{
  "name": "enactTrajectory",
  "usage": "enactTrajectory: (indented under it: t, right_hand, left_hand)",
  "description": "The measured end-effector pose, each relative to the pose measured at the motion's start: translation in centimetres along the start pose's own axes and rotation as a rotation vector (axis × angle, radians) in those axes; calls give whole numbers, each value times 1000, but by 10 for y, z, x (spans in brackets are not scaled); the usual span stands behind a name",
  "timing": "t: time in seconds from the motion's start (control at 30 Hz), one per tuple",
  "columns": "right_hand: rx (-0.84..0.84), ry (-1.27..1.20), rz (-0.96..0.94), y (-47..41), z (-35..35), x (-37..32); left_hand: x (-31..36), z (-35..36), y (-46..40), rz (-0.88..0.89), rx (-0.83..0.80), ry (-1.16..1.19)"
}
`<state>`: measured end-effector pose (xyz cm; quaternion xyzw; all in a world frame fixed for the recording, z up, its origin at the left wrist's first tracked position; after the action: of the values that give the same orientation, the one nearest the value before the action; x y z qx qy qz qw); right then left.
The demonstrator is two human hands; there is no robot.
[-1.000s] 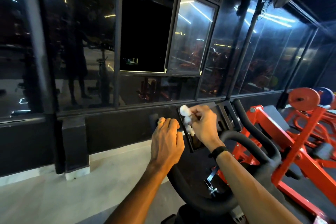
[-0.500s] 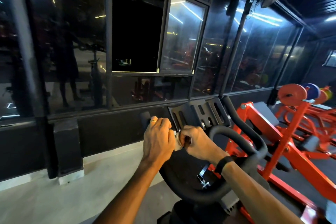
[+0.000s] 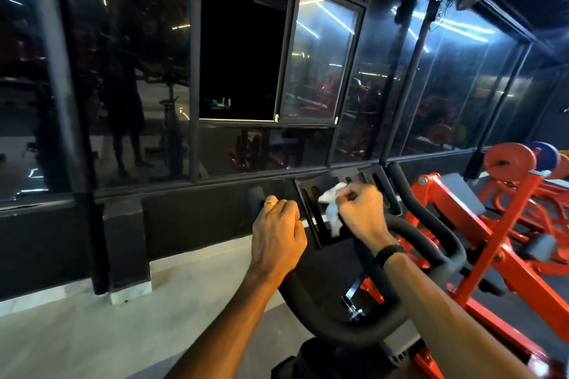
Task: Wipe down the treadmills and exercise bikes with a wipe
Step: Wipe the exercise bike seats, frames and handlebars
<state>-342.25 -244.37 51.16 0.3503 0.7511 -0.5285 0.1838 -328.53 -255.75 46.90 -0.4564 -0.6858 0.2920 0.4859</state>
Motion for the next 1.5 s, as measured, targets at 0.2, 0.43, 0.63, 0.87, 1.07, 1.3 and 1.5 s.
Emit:
enactTrajectory:
  t: [0.2, 0.43, 0.63, 0.87, 1.07, 1.3, 1.5]
  right_hand:
    - [28, 279, -240, -14, 20, -6]
    - [22, 232, -178, -17, 63, -11]
    - [30, -156, 202, -14, 84, -21]
    - [-225, -585, 345, -16, 76, -23]
    - [-407, -770, 592, -10, 51, -19]
    - [153, -753, 620, -20, -3, 5]
    - [343, -473, 572, -29, -45, 51]
  left_hand:
    - [0, -2, 1, 3, 9, 6]
    - [3, -2, 1, 5, -32, -41]
    - [2, 1, 2, -29, -43, 13]
    - [1, 1, 2, -26, 4, 33]
    - [4, -1, 2, -27, 15, 55]
    - [6, 1, 6, 31, -27, 9]
    - [32, 11, 11, -66, -94, 1]
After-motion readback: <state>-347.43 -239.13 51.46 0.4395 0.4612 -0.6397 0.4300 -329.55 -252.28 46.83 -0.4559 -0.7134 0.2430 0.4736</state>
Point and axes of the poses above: each hand's wrist, its own y-axis away from the middle knuckle, its own z-axis out of the palm, x = y × z, the point moved 4 cm from there along -y, towards the middle knuckle, and after that the axes turned 12 degrees about x, right-handed, at the moved point
